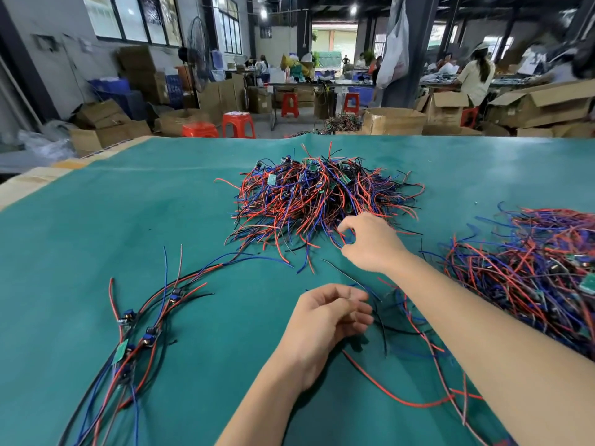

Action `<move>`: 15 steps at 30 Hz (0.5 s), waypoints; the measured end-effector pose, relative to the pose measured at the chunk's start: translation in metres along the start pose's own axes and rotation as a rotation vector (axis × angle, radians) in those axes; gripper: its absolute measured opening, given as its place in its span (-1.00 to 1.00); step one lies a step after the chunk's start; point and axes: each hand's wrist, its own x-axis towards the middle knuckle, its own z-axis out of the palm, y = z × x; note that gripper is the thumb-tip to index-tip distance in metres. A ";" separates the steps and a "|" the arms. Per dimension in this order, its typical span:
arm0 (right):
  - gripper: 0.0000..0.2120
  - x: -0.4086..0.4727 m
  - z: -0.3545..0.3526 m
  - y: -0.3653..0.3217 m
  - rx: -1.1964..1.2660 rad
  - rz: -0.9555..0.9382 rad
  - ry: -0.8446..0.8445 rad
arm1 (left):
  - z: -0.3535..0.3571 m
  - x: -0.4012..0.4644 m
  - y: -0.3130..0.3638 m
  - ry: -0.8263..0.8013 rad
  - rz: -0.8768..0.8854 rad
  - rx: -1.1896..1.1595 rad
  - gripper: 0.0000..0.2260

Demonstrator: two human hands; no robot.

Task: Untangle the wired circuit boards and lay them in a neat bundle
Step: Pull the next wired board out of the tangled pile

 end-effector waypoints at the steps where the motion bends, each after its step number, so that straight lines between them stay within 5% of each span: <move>1: -0.60 0.005 0.003 0.000 -0.043 0.022 0.038 | 0.000 0.000 0.000 -0.003 0.003 -0.001 -0.85; 15: -0.79 0.031 0.006 0.026 0.099 0.367 0.204 | -0.003 0.003 -0.002 -0.024 0.004 -0.014 -0.87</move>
